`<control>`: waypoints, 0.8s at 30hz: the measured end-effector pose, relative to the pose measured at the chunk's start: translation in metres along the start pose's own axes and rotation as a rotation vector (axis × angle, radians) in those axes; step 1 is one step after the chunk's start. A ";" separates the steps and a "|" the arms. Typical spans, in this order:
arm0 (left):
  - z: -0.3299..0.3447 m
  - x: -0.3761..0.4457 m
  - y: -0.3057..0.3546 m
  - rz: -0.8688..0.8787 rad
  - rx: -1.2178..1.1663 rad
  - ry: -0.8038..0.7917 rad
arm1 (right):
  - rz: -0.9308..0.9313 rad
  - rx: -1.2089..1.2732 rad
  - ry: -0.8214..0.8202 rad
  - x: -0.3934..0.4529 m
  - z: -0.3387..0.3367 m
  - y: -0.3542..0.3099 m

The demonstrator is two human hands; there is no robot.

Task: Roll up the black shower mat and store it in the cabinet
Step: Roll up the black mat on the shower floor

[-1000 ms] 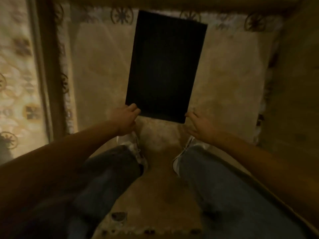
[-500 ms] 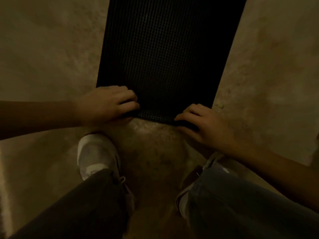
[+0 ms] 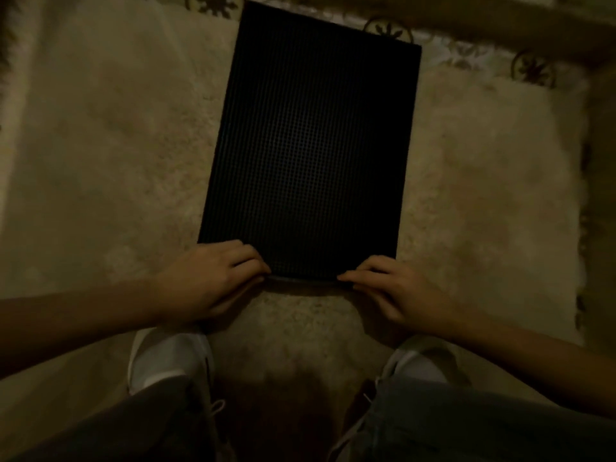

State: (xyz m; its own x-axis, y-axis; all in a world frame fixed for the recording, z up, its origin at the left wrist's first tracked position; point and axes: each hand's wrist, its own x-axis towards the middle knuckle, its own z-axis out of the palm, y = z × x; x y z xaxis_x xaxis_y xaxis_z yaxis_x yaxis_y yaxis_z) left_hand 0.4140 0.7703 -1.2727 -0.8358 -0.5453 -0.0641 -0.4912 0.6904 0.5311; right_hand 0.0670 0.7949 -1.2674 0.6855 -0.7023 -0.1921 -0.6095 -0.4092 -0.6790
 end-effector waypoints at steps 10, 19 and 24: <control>0.003 0.011 -0.002 0.050 0.040 -0.085 | -0.022 -0.068 0.106 -0.007 0.005 0.012; -0.001 0.028 0.006 0.163 0.369 0.009 | 0.041 -0.550 0.303 0.010 0.041 -0.014; 0.022 0.040 0.036 0.001 0.450 0.069 | 0.054 -0.474 0.343 0.009 0.048 0.003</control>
State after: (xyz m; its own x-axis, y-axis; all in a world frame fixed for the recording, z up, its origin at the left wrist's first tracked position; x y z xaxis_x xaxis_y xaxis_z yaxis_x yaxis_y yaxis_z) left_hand 0.3578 0.7838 -1.2750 -0.8254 -0.5645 0.0005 -0.5610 0.8205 0.1097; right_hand 0.0908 0.8153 -1.3050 0.5285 -0.8455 0.0767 -0.8057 -0.5280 -0.2686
